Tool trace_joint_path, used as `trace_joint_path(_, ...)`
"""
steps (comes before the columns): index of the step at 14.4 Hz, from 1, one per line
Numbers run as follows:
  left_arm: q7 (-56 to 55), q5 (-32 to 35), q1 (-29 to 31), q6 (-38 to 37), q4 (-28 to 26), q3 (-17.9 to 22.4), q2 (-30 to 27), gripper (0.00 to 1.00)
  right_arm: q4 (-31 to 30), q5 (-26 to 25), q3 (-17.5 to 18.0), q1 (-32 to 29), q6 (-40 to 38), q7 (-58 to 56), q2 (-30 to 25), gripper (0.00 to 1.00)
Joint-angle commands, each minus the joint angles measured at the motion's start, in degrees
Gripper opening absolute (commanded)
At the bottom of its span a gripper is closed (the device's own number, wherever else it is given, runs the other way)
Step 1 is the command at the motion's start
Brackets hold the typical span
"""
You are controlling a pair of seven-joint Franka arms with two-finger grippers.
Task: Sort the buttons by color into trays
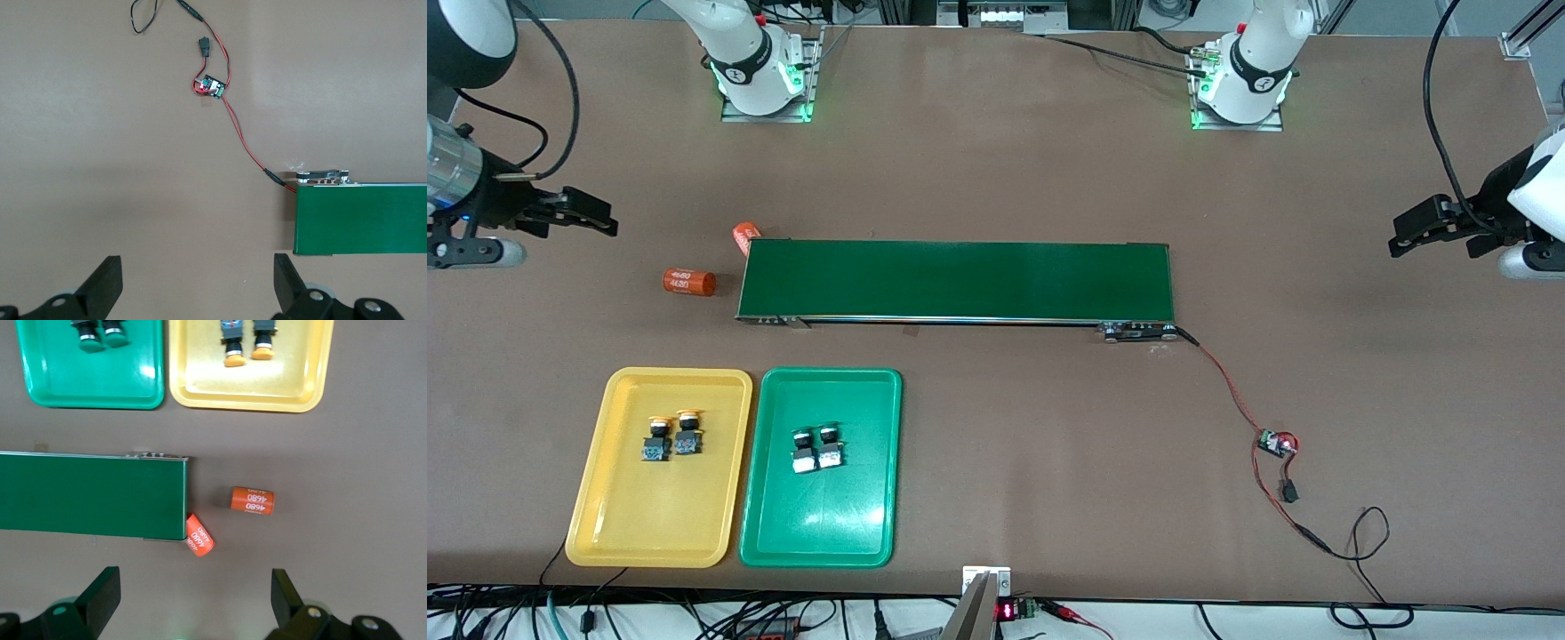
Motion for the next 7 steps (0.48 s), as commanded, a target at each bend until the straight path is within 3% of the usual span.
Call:
trace_joint_path(1, 0.65, 0.35, 0.14, -0.03, 0.58, -0.23, -0.18, 1.0, 0.42, 0.6, -0.03, 0.53, 0.13, 0.56, 0.03, 1.0)
trace_joint_path(7, 0.65, 0.35, 0.14, 0.05, 0.58, -0.14, -0.09, 1.0, 0.5, 0.6, -0.12, 0.27, 0.56, 0.56, 0.12, 1.0)
